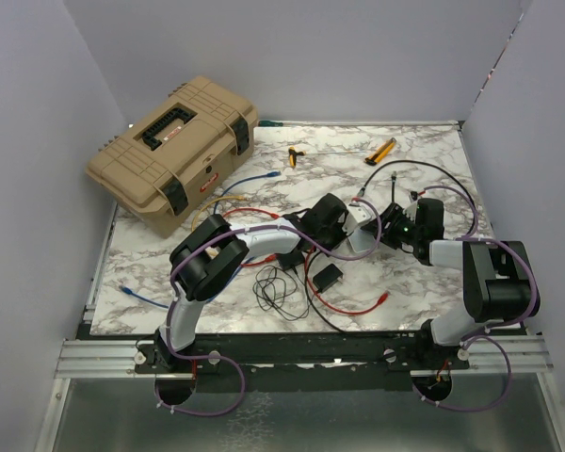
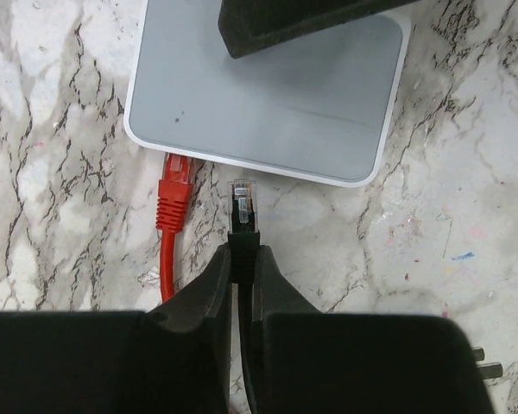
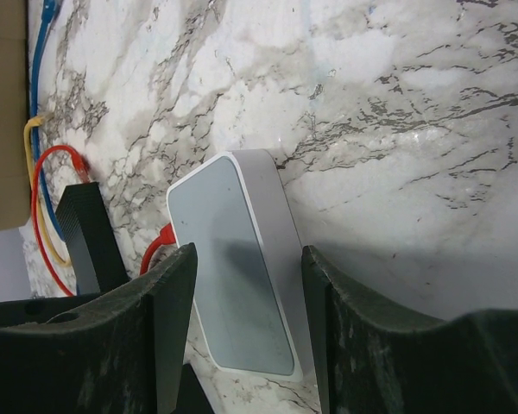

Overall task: Insert the plug into the switch port
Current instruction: Insert the connector into the switch port.

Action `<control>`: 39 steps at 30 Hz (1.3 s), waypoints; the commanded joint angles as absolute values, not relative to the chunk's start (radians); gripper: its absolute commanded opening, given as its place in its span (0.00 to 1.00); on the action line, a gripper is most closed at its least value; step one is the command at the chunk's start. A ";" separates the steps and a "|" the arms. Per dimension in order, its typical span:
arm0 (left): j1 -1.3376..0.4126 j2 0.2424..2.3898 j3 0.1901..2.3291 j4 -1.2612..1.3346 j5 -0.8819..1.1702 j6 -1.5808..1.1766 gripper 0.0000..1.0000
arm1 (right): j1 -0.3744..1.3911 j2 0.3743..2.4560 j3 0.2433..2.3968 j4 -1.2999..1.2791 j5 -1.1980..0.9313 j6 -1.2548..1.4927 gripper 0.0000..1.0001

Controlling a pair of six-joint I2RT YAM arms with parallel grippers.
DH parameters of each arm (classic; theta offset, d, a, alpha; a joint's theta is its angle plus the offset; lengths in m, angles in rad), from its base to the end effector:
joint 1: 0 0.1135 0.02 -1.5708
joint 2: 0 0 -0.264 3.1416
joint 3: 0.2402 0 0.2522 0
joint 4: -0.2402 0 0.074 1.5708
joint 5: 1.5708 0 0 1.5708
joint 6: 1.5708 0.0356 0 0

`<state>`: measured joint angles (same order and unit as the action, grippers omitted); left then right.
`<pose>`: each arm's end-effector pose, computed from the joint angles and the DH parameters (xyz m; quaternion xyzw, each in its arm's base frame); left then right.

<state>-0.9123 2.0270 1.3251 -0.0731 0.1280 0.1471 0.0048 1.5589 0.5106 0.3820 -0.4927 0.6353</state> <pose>0.2658 -0.3509 0.1617 0.4862 0.7814 -0.1991 0.3367 0.2738 0.0182 0.1300 0.1692 0.8624 0.3415 0.3333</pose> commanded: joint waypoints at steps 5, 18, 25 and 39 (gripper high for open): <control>-0.915 2.005 1.331 -0.029 0.180 0.160 0.00 | 0.005 1.588 0.494 0.374 -0.517 0.623 0.56; -0.914 2.031 1.360 -0.100 0.115 0.139 0.00 | 0.005 1.586 0.492 0.376 -0.518 0.623 0.56; -0.915 2.054 1.391 -0.151 0.119 0.137 0.00 | 0.005 1.584 0.491 0.375 -0.519 0.623 0.56; -0.923 2.100 1.443 -0.193 0.156 0.146 0.00 | 0.005 1.588 0.491 0.383 -0.526 0.626 0.56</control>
<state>-0.9127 2.0777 1.4166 -0.1680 0.1314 0.1429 0.0048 1.5642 0.5102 0.3923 -0.5034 0.6353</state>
